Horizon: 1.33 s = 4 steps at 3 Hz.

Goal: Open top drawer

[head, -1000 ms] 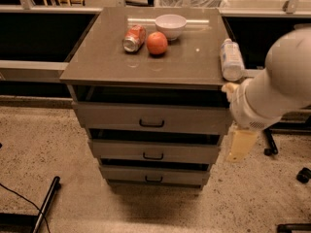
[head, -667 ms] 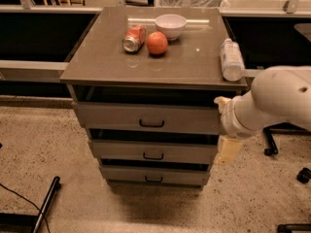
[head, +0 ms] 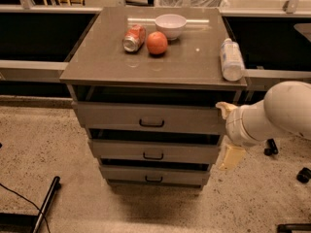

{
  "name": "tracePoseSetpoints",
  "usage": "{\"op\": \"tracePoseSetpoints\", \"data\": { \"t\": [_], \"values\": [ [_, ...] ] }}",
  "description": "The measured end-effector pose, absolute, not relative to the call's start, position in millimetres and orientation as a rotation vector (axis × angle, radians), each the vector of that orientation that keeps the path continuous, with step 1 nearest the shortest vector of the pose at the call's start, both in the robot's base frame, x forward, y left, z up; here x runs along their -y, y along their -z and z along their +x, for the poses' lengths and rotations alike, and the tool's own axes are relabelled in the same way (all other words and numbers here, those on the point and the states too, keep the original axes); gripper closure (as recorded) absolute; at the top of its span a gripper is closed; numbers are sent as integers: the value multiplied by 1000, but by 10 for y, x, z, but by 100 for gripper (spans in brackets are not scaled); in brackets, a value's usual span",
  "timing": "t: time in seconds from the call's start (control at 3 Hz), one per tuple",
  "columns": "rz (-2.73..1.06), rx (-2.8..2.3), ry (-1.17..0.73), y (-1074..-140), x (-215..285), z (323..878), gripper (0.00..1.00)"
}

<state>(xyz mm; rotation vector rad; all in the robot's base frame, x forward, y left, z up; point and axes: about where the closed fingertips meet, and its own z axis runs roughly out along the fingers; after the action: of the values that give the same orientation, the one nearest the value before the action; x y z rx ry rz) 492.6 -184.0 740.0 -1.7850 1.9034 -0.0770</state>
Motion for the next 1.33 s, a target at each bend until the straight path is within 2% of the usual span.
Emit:
{"op": "tracePoseSetpoints", "data": {
  "t": [0.33,1.33],
  "values": [
    [-1834,-1879,72,-7382,1829,5007,0],
    [-1992,-1776,105,-6885,2210,5789,0]
  ]
}}
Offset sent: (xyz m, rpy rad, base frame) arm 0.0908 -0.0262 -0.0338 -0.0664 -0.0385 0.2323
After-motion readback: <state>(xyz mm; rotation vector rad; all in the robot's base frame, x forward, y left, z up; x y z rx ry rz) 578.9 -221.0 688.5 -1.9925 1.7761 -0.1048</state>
